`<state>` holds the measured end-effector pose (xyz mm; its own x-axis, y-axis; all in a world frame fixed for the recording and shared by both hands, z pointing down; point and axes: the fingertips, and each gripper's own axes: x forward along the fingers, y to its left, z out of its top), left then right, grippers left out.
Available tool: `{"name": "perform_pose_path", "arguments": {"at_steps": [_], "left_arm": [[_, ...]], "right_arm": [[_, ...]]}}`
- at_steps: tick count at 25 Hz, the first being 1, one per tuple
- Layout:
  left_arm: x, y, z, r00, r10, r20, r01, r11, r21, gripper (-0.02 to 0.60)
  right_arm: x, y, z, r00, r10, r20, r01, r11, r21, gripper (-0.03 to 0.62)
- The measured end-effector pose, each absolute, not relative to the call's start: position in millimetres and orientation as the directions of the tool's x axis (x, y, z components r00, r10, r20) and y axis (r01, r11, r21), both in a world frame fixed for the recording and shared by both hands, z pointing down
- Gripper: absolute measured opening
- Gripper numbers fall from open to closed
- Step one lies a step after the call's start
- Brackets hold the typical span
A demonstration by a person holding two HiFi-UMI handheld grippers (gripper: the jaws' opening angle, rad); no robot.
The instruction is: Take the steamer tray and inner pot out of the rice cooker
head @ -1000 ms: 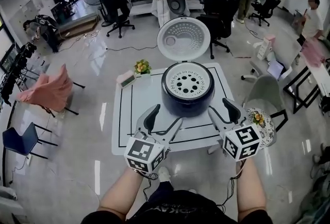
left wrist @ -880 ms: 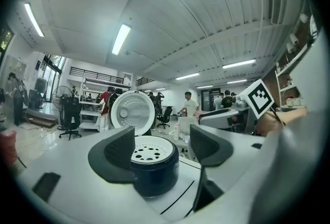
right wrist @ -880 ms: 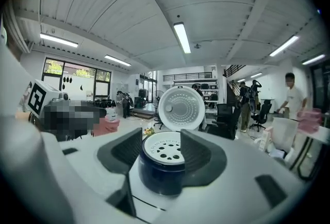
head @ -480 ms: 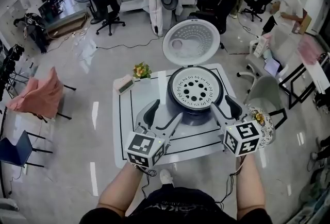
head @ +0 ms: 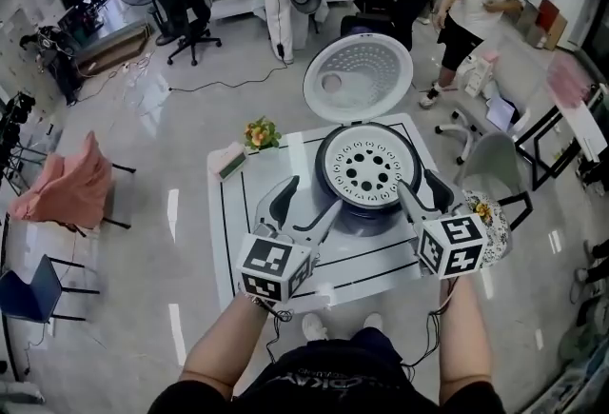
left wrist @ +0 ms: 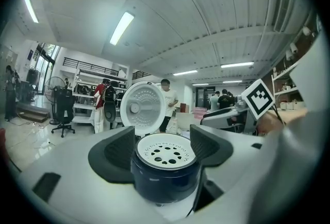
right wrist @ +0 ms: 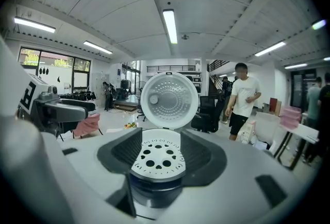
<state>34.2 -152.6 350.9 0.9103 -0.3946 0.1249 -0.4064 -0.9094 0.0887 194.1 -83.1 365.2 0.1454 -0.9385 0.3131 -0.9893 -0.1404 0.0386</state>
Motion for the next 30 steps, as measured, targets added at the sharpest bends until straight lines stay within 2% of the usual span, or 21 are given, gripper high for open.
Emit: {"name": "perform_pose_path", "arguments": {"at_steps": [10, 30], "left_arm": [[70, -177, 370, 0.885, -0.428, 0.182, -0.449, -0.888, 0.098, 0.324], [124, -235, 434, 0.748, -0.531, 0.397, -0.587, -0.809, 0.025, 0.325]], "right_arm": [[241, -102, 394, 0.156, -0.909, 0.386, -0.987, -0.159, 0.026, 0.219], [305, -165, 471, 0.157, -0.774, 0.613, -0.984, -0.069, 0.165, 0.219]]}}
